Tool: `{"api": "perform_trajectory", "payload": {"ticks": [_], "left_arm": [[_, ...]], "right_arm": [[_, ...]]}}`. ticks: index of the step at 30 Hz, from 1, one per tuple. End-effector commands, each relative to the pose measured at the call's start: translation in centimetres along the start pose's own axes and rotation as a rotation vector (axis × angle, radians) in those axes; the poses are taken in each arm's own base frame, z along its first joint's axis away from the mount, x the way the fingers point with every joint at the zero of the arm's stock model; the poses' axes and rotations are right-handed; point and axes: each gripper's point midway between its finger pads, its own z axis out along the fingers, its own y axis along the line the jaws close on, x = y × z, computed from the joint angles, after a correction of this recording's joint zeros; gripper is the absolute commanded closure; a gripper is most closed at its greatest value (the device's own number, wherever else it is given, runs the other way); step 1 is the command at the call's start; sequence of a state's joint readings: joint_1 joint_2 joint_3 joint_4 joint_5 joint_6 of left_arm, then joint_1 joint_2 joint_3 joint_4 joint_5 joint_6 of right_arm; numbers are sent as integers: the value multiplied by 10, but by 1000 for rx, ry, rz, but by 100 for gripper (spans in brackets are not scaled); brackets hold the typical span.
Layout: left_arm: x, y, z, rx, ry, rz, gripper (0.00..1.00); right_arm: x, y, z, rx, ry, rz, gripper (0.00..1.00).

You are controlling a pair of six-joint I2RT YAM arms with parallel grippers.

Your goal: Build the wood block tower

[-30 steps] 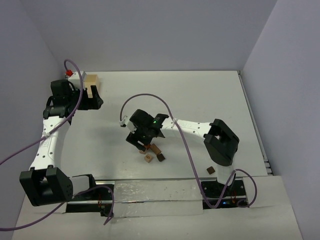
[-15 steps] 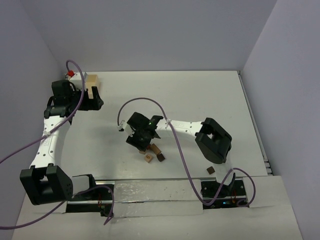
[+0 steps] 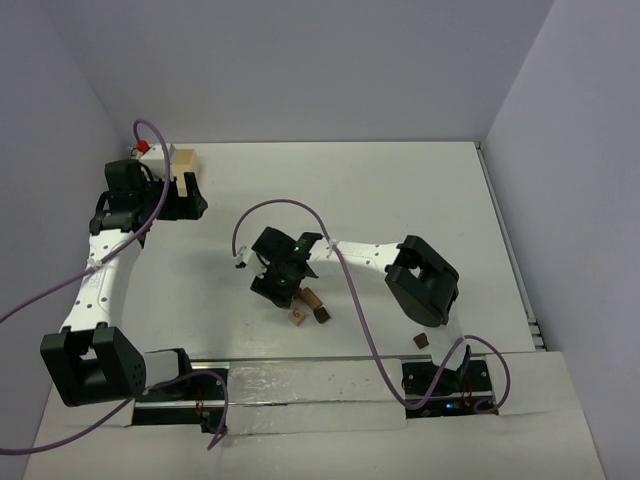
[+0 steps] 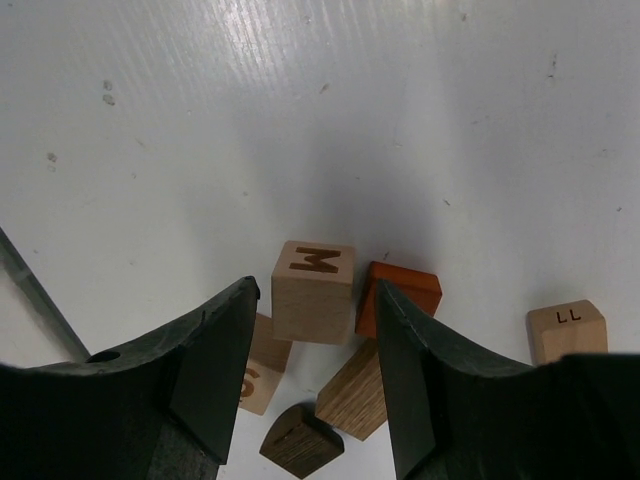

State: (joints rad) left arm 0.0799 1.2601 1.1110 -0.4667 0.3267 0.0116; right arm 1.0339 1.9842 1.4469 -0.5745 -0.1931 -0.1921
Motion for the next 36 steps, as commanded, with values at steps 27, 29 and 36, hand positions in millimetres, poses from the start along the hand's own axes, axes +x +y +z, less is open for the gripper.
{"api": "perform_trajectory", "payload": {"ticks": [27,29,36], "left_arm": [[-14,-5,3,32,-40,30,1],[-14,-9,3,55,-42,36,1],[-13,-23,2,137,-56,70,1]], "right_arm": [[-17,-7,-83,36,-102,-209,77],[-8,-16,-99,27,-98,-251,77],[30,-59,-126,-30,-17,-333,90]]}}
